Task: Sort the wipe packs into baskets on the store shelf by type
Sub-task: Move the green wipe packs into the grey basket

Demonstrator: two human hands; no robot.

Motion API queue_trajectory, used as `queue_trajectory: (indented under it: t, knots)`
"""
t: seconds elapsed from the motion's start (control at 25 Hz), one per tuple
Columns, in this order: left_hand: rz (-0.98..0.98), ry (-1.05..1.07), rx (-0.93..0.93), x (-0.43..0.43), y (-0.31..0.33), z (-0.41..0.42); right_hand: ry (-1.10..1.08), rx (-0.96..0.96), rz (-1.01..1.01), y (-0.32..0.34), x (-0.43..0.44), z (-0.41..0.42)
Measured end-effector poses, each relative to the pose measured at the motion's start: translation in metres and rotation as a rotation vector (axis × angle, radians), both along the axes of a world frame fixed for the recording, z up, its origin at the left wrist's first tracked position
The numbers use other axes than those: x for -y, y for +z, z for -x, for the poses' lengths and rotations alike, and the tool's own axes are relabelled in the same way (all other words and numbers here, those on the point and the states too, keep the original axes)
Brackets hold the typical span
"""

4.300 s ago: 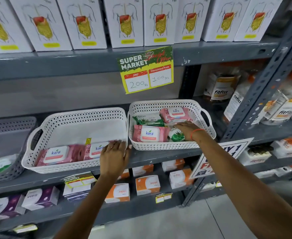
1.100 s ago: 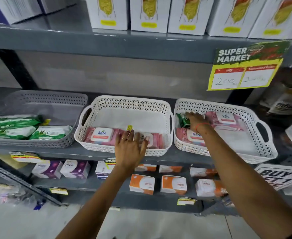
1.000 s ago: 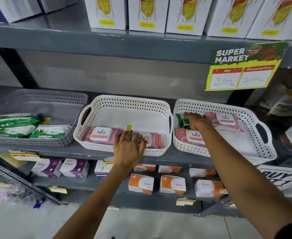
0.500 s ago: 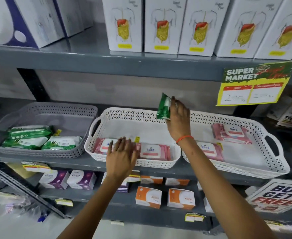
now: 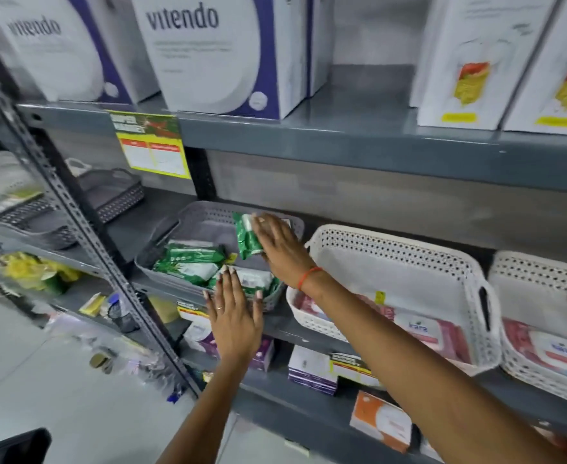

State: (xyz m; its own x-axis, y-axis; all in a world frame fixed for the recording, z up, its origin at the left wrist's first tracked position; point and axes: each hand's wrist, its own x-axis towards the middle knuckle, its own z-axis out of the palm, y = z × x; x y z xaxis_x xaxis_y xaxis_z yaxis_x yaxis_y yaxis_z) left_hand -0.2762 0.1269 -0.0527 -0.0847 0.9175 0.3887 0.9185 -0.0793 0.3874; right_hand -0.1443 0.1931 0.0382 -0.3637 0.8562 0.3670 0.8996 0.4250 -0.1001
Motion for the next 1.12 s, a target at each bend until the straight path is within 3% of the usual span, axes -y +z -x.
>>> queue_trajectory:
  t: [0.12,0.2,0.28,0.36,0.64,0.76,0.92,1.12]
  knots:
    - [-0.019,0.015,-0.028,-0.001,-0.001,0.0,0.02,0.108,0.179,-0.014,-0.025,0.023]
    - [-0.042,0.014,-0.062,-0.002,-0.004,-0.001,0.033,0.136,0.404,-0.021,-0.031,0.026]
    - [-0.053,0.02,-0.072,-0.002,-0.005,-0.002,0.056,0.098,0.572,-0.019,-0.031,0.028]
    - [-0.03,0.014,-0.072,-0.002,-0.006,-0.002,0.054,0.04,0.607,-0.007,-0.028,0.026]
    - [-0.02,-0.033,0.085,0.016,0.015,-0.042,-0.114,-0.352,0.28,0.027,0.03,-0.037]
    - [-0.009,-0.208,0.024,0.041,0.024,-0.099,-0.23,-0.425,0.128,0.024,0.066,-0.089]
    - [-0.019,-0.396,-0.093,0.066,0.026,-0.151,-0.425,-0.581,0.075,0.014,0.114,-0.162]
    - [-0.04,-0.45,-0.146,0.078,0.015,-0.167,-0.726,-0.661,-0.114,-0.013,0.178,-0.253]
